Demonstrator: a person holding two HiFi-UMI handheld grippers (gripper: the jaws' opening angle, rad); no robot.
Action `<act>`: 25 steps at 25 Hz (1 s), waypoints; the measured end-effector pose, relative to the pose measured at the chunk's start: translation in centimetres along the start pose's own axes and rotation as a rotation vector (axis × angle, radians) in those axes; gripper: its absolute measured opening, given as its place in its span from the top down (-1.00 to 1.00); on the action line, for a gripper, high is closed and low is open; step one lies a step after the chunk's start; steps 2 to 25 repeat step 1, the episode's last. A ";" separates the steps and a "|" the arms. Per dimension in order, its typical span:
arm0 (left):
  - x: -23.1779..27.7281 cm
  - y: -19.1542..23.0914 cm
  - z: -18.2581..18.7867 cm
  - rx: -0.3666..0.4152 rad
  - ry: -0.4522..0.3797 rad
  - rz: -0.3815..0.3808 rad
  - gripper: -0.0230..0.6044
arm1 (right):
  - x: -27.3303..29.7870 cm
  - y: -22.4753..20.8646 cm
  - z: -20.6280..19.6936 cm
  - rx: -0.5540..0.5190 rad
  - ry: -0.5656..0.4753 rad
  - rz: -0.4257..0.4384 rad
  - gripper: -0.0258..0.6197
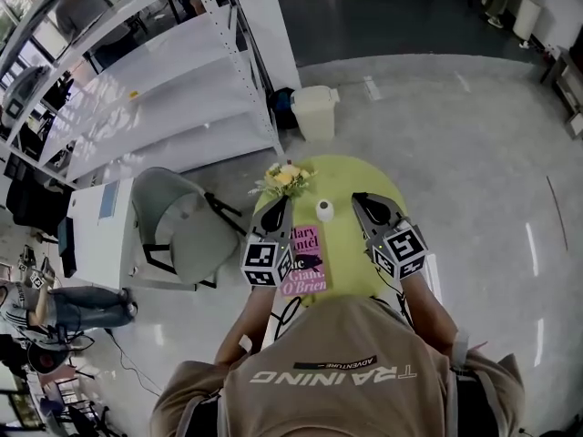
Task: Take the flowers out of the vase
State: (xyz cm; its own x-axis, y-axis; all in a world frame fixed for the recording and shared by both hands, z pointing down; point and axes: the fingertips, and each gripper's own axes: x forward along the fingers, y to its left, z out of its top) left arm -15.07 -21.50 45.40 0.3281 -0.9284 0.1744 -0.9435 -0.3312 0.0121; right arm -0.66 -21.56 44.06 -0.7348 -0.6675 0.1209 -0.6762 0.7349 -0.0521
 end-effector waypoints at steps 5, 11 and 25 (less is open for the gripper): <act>0.1 -0.1 0.0 -0.001 -0.001 0.001 0.92 | 0.0 -0.2 -0.1 0.001 0.001 -0.001 0.93; 0.1 -0.1 0.0 -0.001 -0.001 0.001 0.92 | 0.0 -0.2 -0.1 0.001 0.001 -0.001 0.93; 0.1 -0.1 0.0 -0.001 -0.001 0.001 0.92 | 0.0 -0.2 -0.1 0.001 0.001 -0.001 0.93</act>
